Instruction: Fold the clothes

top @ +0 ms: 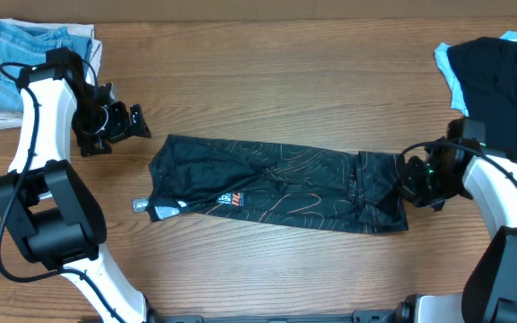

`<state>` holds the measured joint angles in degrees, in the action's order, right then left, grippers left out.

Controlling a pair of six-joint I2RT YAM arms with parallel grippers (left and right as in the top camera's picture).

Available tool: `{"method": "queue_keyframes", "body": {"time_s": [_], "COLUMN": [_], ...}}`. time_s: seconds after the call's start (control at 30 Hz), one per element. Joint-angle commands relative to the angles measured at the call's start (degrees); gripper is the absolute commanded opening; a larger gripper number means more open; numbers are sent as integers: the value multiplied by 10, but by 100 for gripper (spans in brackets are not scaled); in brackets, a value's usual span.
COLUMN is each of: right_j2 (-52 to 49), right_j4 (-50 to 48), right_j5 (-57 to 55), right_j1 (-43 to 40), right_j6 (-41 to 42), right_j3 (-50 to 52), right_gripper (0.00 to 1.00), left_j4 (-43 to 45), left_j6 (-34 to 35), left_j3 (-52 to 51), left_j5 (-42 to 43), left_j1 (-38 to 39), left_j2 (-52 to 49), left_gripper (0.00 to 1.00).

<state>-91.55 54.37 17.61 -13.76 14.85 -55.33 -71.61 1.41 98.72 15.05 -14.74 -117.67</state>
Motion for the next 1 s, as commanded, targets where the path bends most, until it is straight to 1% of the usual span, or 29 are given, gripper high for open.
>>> {"method": "queue_keyframes", "body": {"time_s": [0.0, 0.2, 0.33, 0.43, 0.7, 0.97], "right_j2": [24, 40, 40, 39, 37, 1], "right_j4": [0, 26, 37, 36, 37, 19], "right_j5": [-68, -124, -129, -144, -165, -165], "right_j1": [39, 115, 161, 195, 277, 352], "right_j6": [37, 75, 82, 104, 123, 164], "right_j3": [-13, -57, -87, -90, -88, -87], "right_gripper": [4, 4, 4, 4, 4, 4], "left_j4": [-2, -2, -2, -2, -4, -6], "left_j6": [5, 5, 5, 5, 5, 5], "left_j3": [8, 8, 8, 8, 8, 8], "left_j5": [11, 11, 11, 11, 11, 11], "left_j1": [-1, -1, -1, -1, -1, -1], "left_j2": [-2, -2, -2, -2, -2, -2], "left_gripper": [100, 100, 100, 100, 100, 100]}}
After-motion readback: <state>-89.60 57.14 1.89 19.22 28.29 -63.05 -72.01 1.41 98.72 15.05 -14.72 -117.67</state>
